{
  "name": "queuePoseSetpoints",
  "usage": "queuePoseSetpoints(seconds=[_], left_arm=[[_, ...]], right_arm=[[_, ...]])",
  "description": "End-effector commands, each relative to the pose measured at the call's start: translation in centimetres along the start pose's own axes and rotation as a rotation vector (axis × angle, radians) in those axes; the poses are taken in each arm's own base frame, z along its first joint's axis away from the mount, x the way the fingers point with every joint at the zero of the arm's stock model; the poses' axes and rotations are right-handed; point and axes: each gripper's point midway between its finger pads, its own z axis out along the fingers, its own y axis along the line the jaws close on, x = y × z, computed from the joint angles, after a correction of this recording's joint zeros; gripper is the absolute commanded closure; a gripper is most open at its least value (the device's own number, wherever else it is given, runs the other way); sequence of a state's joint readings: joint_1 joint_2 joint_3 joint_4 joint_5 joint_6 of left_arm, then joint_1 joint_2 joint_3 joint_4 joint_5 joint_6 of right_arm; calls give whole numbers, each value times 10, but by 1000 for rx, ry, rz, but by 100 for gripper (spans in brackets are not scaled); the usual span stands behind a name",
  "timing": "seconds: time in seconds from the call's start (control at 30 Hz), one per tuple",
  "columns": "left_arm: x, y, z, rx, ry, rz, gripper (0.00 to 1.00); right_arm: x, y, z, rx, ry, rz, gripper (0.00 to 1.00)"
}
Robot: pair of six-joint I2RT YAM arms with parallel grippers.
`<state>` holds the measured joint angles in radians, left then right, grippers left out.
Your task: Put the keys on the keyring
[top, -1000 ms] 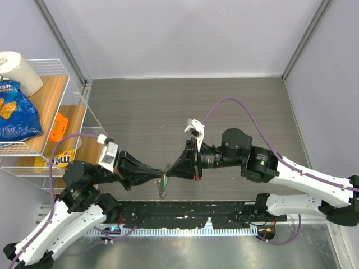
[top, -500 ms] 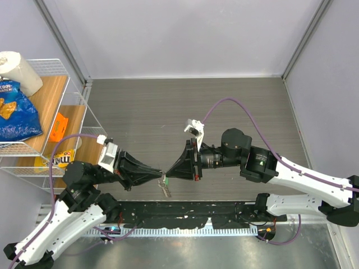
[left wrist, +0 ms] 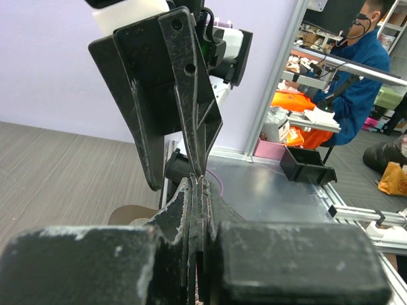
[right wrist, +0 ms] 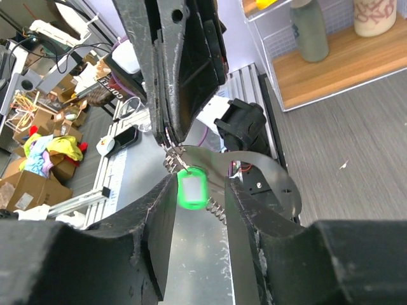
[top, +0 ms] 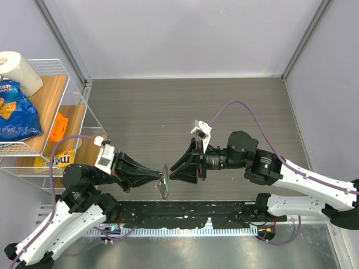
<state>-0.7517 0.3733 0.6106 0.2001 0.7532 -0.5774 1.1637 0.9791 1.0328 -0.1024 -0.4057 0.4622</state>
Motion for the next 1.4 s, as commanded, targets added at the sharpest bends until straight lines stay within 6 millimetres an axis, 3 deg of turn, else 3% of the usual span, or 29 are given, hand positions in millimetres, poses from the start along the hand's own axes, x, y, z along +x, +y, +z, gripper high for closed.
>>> queuePoseSetpoints(seconds=[0.0, 0.2, 0.43, 0.63, 0.87, 1.37], left_arm=[[-17, -10, 1, 38, -70, 27, 100], [-23, -7, 3, 24, -113, -19, 100], [-30, -5, 3, 3, -153, -49, 100], [-32, -3, 4, -7, -169, -67, 100], [-33, -2, 4, -9, -174, -69, 100], [-33, -7, 0, -2, -184, -58, 100]], right_arm=[[-36, 16, -10, -27, -96, -124, 58], [-47, 26, -15, -57, -98, -265, 58], [-34, 32, -14, -98, -32, -430, 56], [-38, 30, -8, -66, -38, -535, 53], [-44, 32, 4, -45, -67, -572, 54], [-57, 38, 9, -58, -134, -570, 62]])
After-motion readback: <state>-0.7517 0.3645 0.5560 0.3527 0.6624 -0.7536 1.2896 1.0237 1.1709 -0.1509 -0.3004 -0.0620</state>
